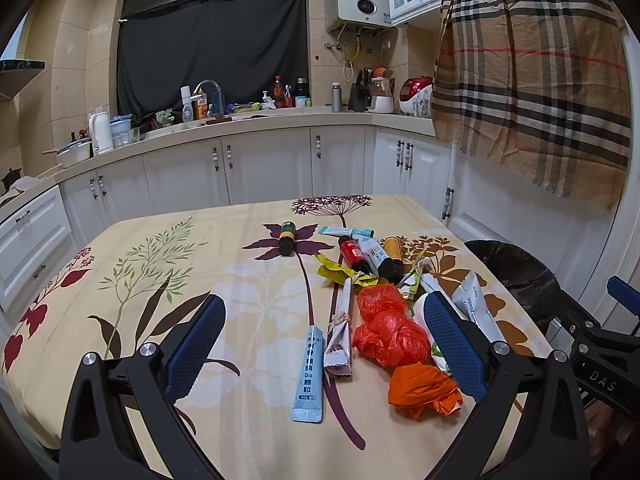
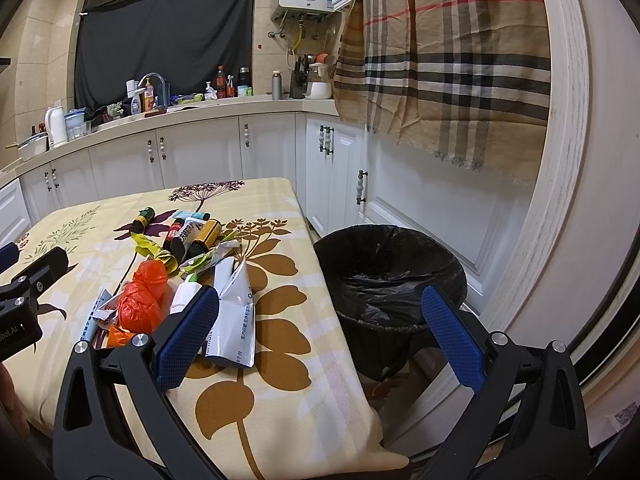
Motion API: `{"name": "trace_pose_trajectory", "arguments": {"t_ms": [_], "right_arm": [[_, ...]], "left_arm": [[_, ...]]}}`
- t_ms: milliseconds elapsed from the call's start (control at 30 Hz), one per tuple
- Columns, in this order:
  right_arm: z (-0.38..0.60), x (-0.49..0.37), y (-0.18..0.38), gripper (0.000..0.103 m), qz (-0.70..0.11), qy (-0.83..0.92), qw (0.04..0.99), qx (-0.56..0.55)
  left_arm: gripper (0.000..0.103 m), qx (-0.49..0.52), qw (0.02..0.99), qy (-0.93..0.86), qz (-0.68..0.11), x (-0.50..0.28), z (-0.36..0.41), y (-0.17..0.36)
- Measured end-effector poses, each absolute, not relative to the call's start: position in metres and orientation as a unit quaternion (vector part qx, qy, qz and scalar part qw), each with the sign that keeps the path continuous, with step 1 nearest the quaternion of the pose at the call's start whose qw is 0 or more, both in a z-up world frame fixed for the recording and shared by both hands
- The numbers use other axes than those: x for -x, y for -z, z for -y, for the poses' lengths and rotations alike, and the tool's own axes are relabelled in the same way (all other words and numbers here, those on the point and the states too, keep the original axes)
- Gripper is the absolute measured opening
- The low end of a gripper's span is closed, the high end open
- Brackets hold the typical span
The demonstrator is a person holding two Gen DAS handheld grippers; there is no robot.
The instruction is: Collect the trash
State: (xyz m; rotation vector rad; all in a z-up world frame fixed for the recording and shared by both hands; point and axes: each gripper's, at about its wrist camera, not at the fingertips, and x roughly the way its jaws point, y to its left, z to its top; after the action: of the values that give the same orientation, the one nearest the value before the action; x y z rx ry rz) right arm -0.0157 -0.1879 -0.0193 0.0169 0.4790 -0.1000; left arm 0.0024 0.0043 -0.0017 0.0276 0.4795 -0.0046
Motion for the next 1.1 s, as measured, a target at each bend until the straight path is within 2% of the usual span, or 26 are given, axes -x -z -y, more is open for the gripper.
{"name": "trace_pose_trajectory", "arguments": {"t_ms": [1100], "right_arm": [[0.1878,0.0158,0.0227,0.099,-0.24,0.049,0.969,-0.008]], "left_arm": [[0.097,-0.015,0.971,0.002,-0.24,-0.0023,-0.0062,0.0045]]}}
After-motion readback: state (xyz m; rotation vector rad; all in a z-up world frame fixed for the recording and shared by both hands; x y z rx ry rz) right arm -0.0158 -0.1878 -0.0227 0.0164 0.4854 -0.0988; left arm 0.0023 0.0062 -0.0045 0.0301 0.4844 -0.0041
